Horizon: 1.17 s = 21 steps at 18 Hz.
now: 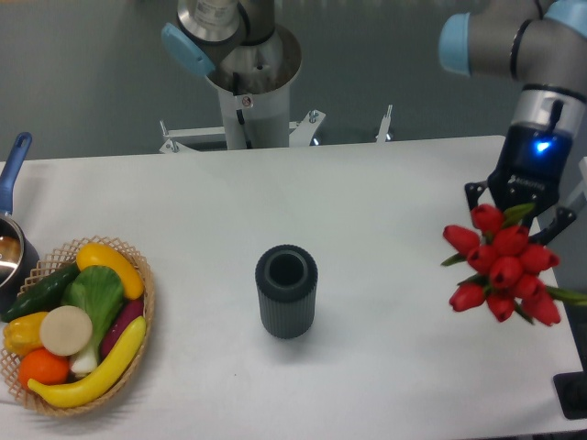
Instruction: Pick up the flowers from the table
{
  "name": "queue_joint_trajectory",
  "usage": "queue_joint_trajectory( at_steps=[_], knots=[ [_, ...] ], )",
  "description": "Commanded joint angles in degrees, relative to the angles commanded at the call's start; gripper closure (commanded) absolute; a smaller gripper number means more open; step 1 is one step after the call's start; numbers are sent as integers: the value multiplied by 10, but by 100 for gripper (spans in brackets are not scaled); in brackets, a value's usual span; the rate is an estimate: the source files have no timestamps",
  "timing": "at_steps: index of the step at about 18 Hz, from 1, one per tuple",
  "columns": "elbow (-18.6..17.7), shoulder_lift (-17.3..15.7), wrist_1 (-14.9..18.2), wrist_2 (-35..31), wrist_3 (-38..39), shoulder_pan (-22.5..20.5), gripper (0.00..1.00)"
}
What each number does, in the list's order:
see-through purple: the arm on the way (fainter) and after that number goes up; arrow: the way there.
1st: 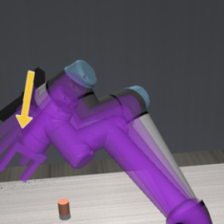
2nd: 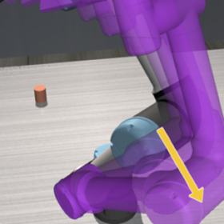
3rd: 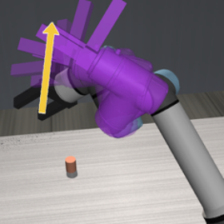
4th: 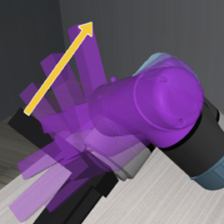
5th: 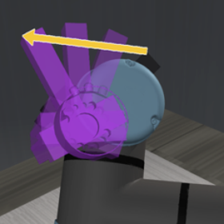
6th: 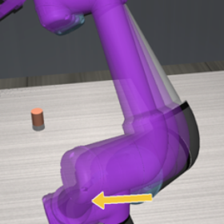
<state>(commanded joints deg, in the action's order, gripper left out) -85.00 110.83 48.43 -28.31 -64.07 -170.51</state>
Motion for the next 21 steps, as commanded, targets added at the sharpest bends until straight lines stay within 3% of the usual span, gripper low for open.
queue_joint_trajectory(
  at_steps=[21],
  knots=[
    [-4,1,0,6,3,0,70]
  ],
)
